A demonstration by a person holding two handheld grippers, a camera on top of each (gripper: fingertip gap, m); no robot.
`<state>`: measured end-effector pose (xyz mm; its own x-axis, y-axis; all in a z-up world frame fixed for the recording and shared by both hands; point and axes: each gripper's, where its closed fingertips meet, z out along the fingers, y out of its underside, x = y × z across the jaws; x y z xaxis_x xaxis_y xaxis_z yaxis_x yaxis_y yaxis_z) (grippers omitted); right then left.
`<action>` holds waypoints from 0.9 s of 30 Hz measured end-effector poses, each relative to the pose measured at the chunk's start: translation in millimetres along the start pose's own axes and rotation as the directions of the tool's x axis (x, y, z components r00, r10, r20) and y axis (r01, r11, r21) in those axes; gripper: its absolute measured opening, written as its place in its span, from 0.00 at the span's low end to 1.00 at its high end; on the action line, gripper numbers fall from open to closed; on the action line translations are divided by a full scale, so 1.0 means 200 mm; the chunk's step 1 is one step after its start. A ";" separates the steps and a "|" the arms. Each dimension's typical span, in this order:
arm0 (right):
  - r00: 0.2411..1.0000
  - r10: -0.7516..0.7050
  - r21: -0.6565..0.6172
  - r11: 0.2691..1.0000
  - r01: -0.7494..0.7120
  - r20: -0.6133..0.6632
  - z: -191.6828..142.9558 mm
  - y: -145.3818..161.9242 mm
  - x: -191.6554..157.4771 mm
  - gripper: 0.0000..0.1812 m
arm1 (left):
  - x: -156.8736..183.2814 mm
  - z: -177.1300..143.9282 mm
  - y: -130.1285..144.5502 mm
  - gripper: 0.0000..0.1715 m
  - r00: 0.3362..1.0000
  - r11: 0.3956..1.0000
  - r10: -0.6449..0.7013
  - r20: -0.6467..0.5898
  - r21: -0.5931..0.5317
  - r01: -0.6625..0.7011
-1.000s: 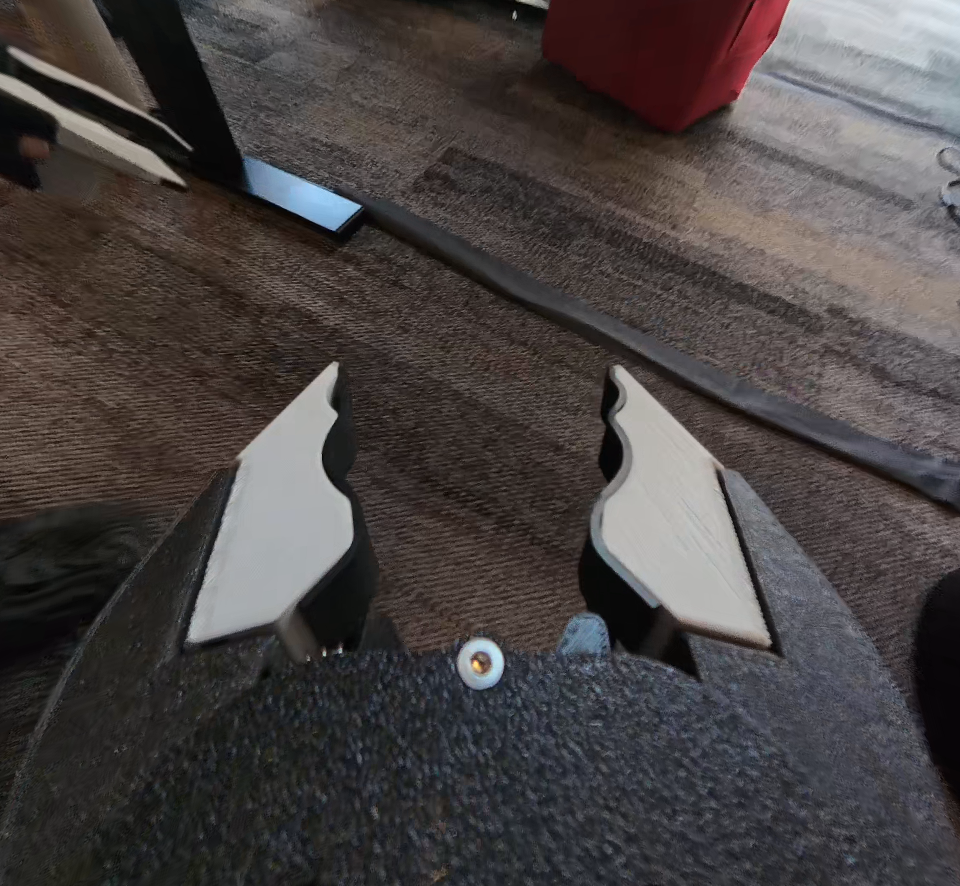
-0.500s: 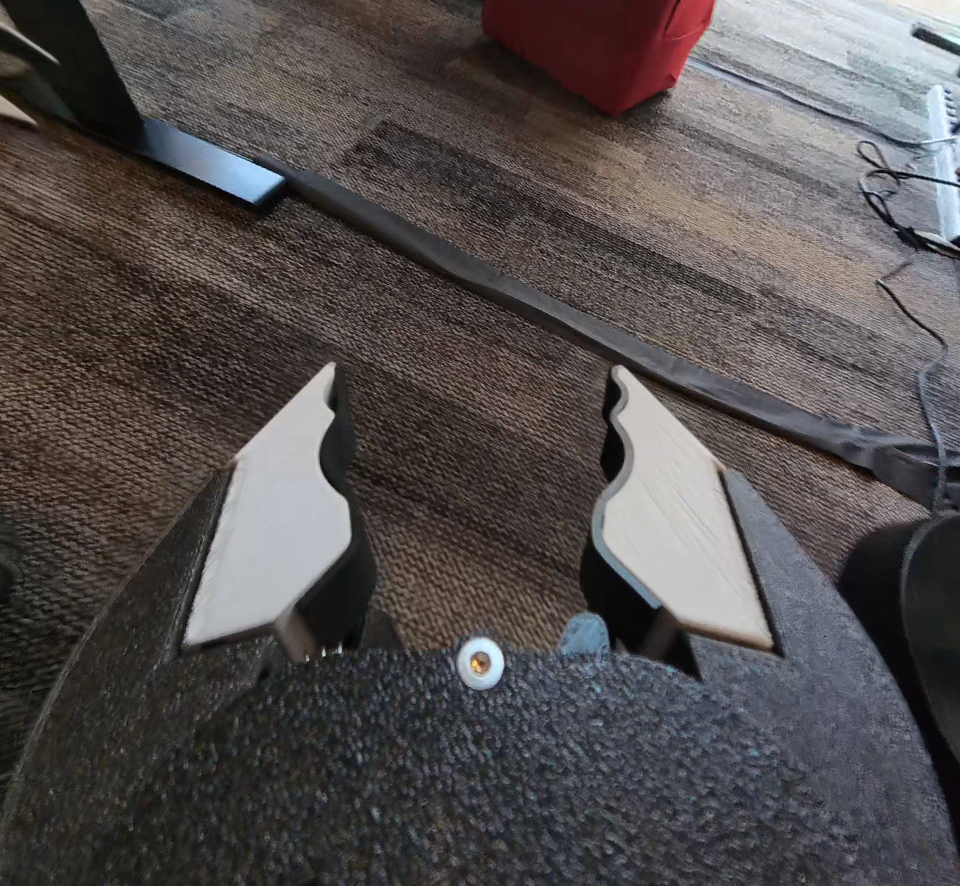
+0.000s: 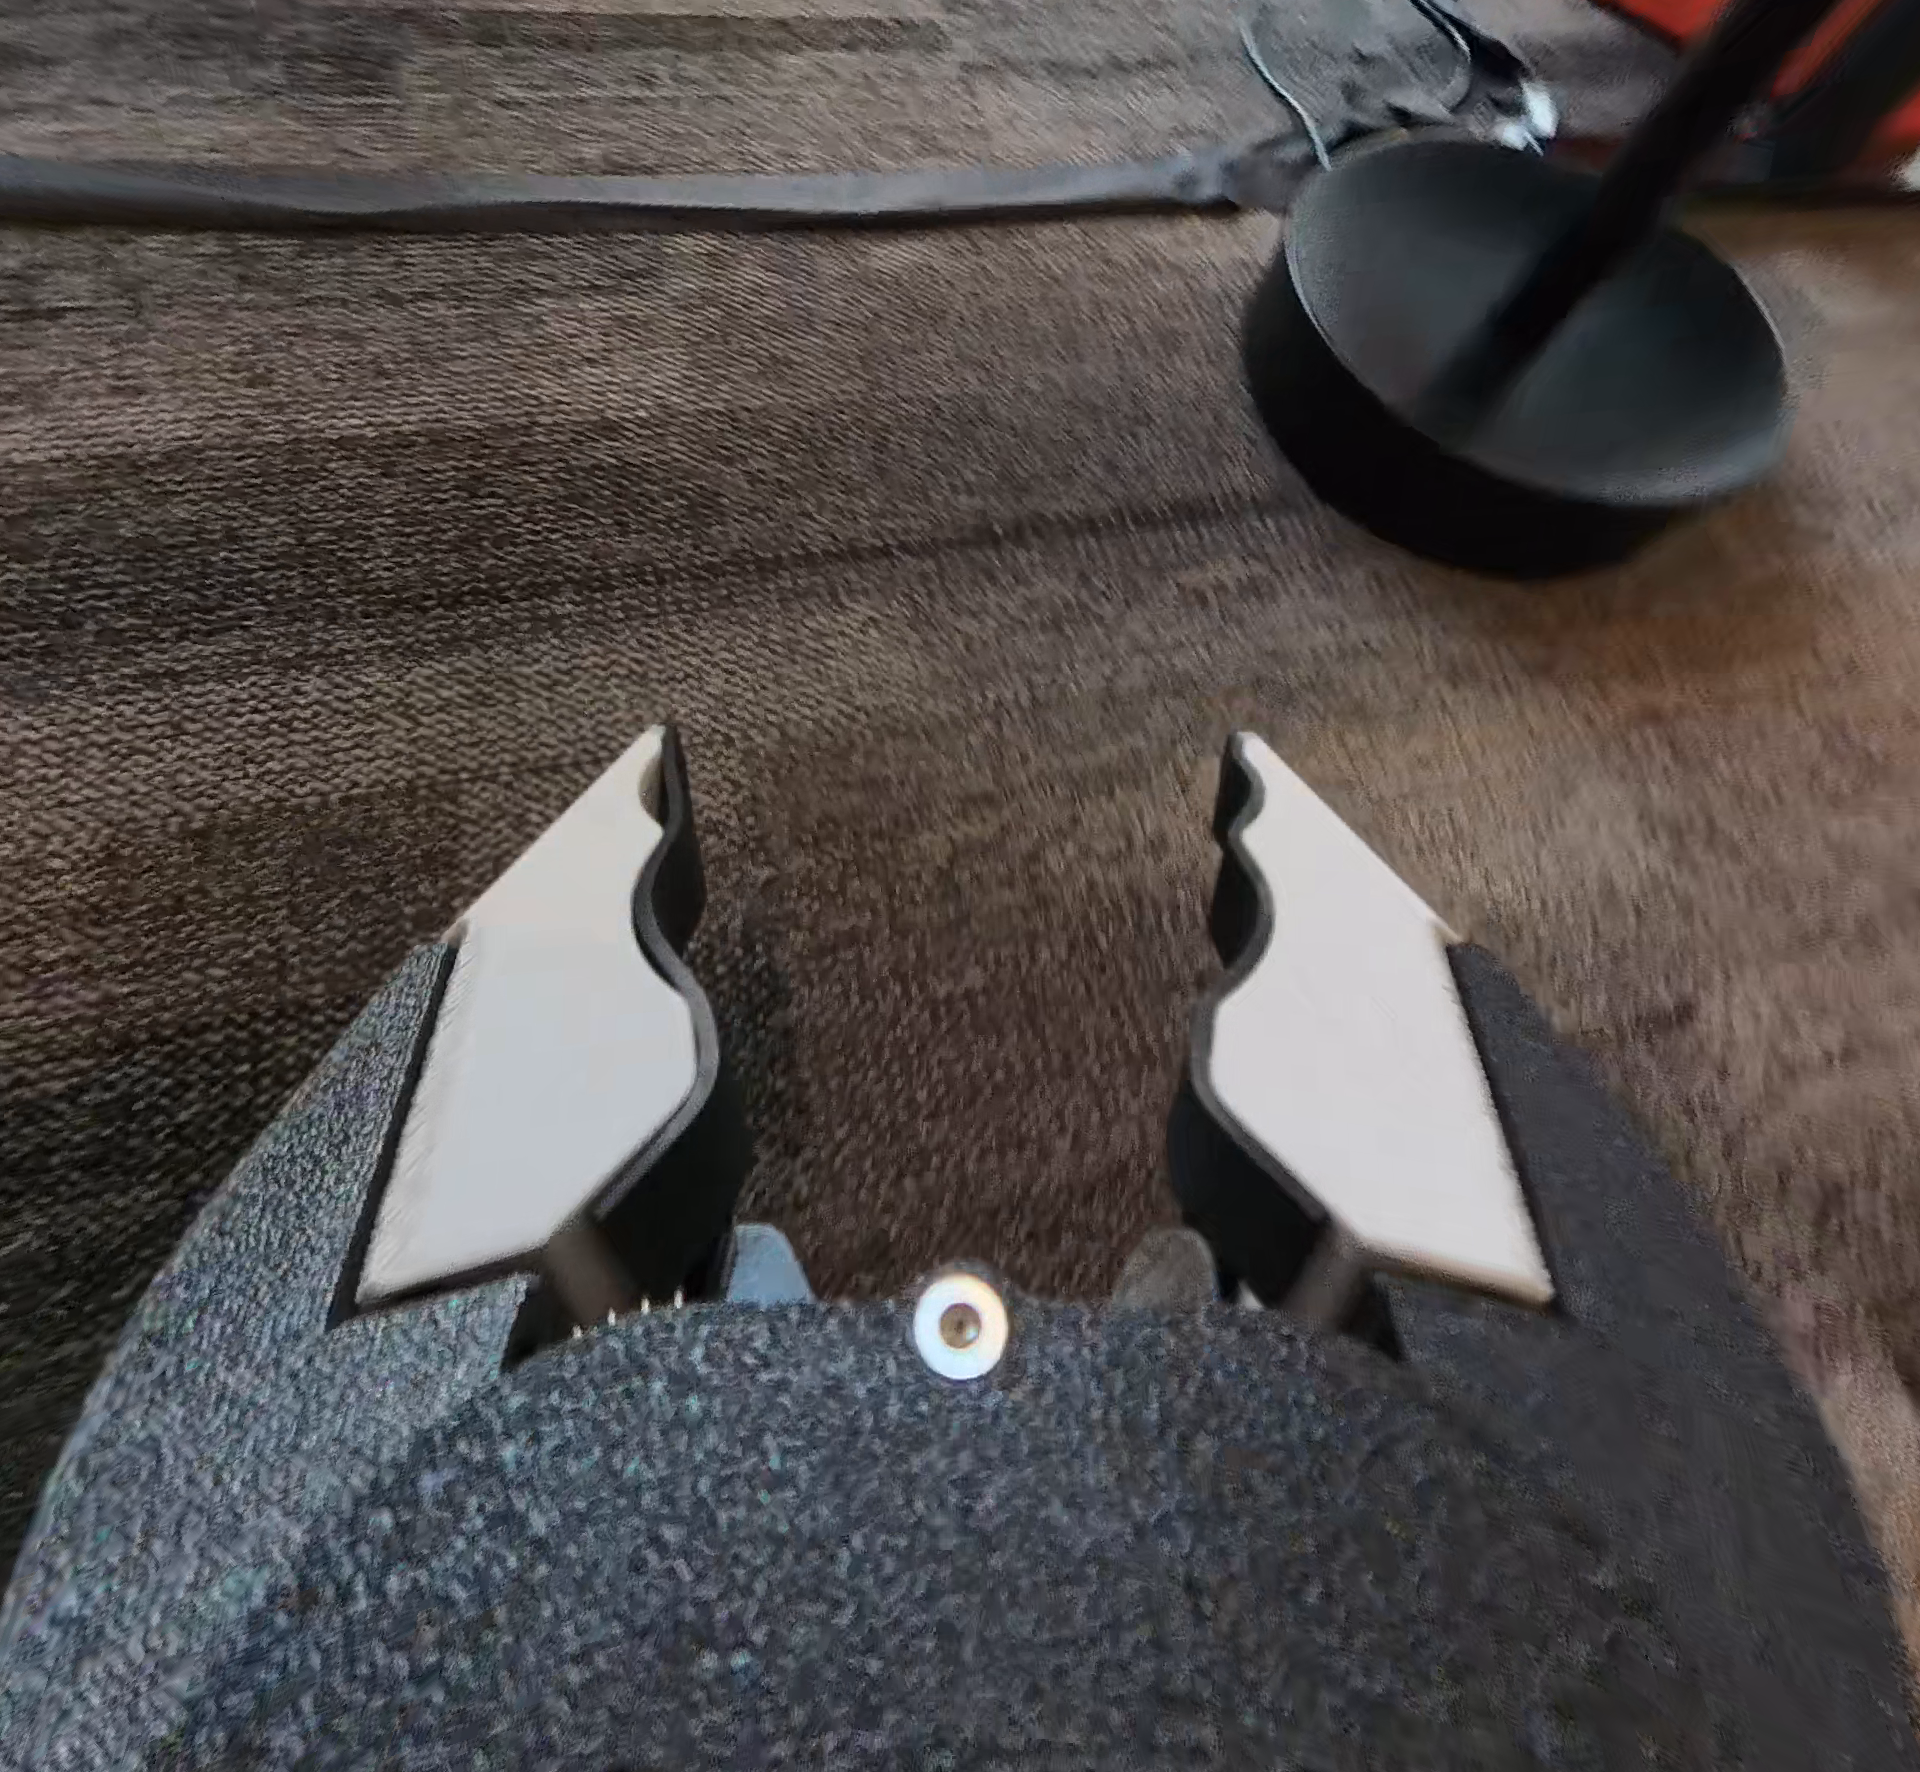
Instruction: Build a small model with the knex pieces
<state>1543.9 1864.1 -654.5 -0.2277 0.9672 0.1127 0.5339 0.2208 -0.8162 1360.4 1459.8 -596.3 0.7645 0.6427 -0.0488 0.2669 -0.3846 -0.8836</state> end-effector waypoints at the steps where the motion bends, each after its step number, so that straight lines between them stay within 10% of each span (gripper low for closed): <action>1: 0.999 0.038 -0.009 0.999 -0.039 -0.028 -0.07 0.04 0.03 0.55 | 0.01 0.07 -0.09 0.44 0.999 1.000 0.021 -0.033 0.012 -0.021; 10: 0.931 0.240 0.056 0.971 -0.234 -0.275 -0.56 0.14 0.28 0.56 | 0.55 0.44 -0.75 0.44 0.911 0.978 0.204 -0.358 0.115 -0.174; 19: 0.736 0.433 0.133 0.892 -0.431 -0.521 -1.07 0.72 0.25 0.57 | 1.55 0.57 -0.80 0.44 0.661 0.982 0.172 -0.730 0.072 -0.177; 27: 0.454 0.497 0.200 0.806 -0.558 -0.739 -1.65 1.25 -0.03 0.57 | 2.18 0.73 -0.51 0.46 0.526 0.953 0.193 -0.829 0.030 -0.303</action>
<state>1946.8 1955.4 -672.1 0.7642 0.6417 0.0642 0.3946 -0.3865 -0.8336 1581.2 1875.7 -594.8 0.9394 -0.2854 0.1900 0.0056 -0.5414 -0.8408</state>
